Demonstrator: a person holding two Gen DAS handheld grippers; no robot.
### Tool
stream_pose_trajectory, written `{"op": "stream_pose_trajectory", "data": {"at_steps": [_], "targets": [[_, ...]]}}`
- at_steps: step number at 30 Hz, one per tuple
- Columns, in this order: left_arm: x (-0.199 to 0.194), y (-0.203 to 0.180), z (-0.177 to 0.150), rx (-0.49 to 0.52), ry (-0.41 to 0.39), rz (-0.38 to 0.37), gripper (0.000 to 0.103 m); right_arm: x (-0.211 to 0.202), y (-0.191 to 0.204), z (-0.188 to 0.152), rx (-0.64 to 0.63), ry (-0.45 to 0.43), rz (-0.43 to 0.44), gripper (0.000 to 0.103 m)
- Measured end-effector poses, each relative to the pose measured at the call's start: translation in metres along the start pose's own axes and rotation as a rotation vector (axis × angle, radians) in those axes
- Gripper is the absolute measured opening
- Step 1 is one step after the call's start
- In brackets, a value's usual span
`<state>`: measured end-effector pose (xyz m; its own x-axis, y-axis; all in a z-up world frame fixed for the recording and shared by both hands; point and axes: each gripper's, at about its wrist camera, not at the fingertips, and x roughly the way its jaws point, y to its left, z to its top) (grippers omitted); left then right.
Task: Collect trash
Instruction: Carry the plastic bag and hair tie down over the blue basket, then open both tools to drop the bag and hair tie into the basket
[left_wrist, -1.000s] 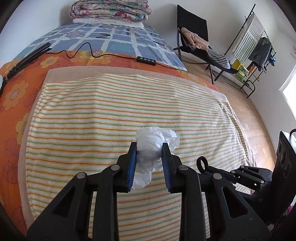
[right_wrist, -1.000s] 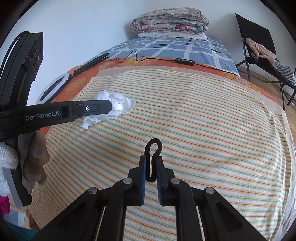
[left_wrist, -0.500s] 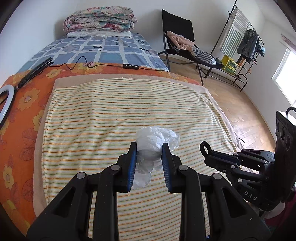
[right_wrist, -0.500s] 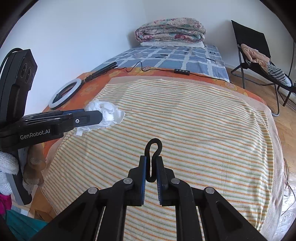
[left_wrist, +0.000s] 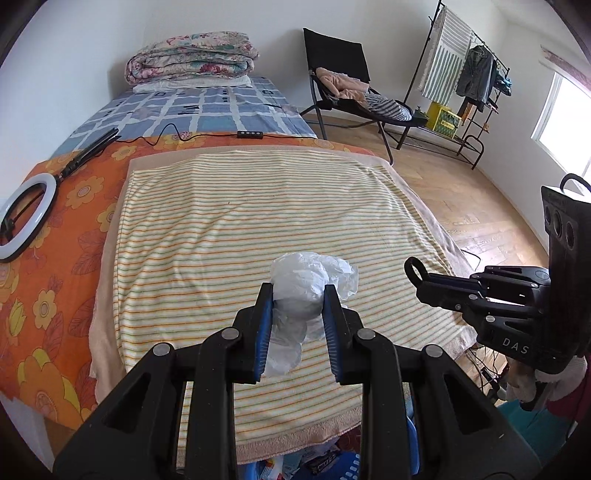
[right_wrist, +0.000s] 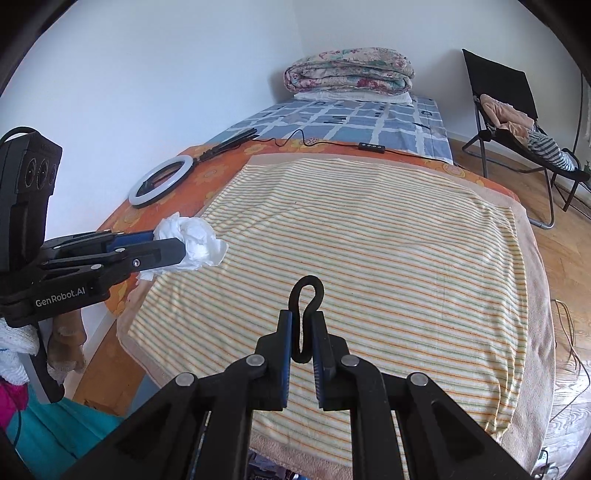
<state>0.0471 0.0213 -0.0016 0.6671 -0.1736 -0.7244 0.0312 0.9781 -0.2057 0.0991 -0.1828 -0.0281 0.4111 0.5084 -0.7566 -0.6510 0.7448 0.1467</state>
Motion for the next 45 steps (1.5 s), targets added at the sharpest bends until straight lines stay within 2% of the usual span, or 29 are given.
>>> {"op": "stream_pose_trajectory", "data": {"at_steps": [9,22,37,45], "targets": [[-0.026,-0.014,-0.050,-0.008,0.021,-0.020,0.025,-0.031,0.017,-0.047,-0.008,0.012,0.009,0.008],[-0.035,-0.018,-0.102,-0.046,0.068,-0.059,0.025,-0.047,0.026,-0.094,0.045,0.050,0.048,0.008],[-0.006,-0.023,-0.169,-0.028,0.222,-0.062,0.025,-0.023,0.041,-0.152,0.027,0.168,0.086,0.008],[0.006,-0.029,-0.188,-0.006,0.282,-0.055,0.025,-0.011,0.044,-0.167,0.027,0.205,0.109,0.011]]}}
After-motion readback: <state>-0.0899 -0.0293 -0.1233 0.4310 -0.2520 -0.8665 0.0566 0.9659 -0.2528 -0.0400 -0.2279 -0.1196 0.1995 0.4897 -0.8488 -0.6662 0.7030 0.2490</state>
